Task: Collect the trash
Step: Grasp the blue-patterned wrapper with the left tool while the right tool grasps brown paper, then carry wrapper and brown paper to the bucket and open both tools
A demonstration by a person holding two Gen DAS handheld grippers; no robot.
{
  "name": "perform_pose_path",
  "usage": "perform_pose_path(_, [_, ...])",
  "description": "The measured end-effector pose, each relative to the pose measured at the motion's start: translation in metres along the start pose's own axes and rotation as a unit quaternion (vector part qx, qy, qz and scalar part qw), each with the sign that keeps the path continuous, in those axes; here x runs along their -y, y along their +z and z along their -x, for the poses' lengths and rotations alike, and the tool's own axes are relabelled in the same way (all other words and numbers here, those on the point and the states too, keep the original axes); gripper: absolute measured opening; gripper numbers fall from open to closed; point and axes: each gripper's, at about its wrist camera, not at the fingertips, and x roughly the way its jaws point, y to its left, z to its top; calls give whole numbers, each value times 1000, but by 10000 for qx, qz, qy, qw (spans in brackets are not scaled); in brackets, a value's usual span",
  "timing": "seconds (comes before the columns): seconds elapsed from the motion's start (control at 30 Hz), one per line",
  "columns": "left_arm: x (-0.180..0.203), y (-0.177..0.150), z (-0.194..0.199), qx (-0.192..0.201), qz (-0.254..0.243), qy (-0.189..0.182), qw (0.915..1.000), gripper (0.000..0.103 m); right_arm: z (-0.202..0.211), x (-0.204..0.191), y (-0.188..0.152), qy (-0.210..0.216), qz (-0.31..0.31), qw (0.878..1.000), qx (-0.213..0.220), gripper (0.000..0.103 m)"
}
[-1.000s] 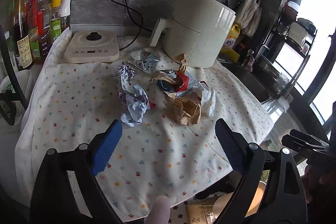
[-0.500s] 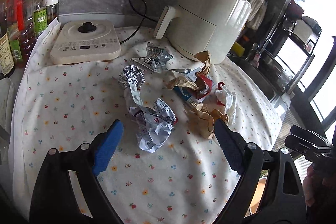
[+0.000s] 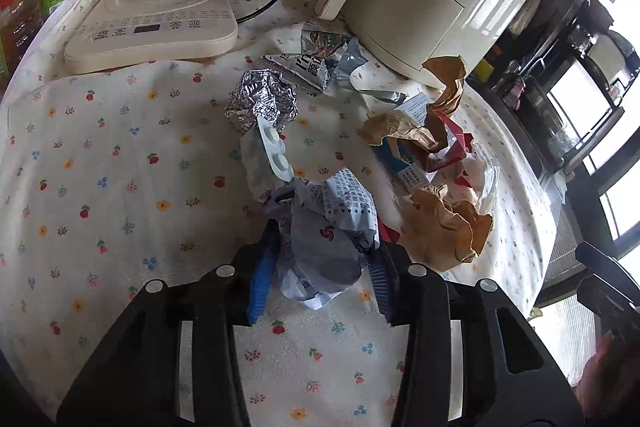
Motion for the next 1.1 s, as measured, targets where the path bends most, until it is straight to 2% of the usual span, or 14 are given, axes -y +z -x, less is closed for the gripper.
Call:
perform_pose_path(0.3, [-12, -4, 35, 328, 15, 129, 9994, 32, -36, -28, 13, 323, 335, 9986, -259, 91])
perform_pose_path(0.4, [-20, -6, 46, 422, 38, 294, 9987, 32, -53, -40, 17, 433, 462, 9973, -377, 91])
perform_pose_path(0.57, [-38, -16, 65, 511, 196, 510, 9972, 32, -84, -54, 22, 363, 641, 9958, -544, 88])
perform_pose_path(0.67, [-47, -24, 73, 541, 333, 607, 9961, 32, -102, -54, 26, 457, 555, 9947, -729, 70])
perform_pose_path(0.73, [-50, -29, 79, 558, 374, 662, 9955, 32, -111, -54, 26, 564, 527, 9930, -899, 42])
perform_pose_path(0.77, [-51, -31, 81, 570, 386, 689, 9952, 32, -112, -55, 27, 625, 508, 9925, -916, 38])
perform_pose_path(0.8, [-53, -33, 83, 582, 398, 707, 9950, 32, -110, -55, 27, 650, 508, 9927, -881, 27])
perform_pose_path(0.9, [-55, -40, 90, 629, 458, 774, 9940, 32, -104, -57, 27, 665, 543, 9929, -825, 19])
perform_pose_path(1.1, [-46, -51, 98, 630, 460, 923, 9927, 32, -86, -52, 20, 930, 500, 9918, -720, 17])
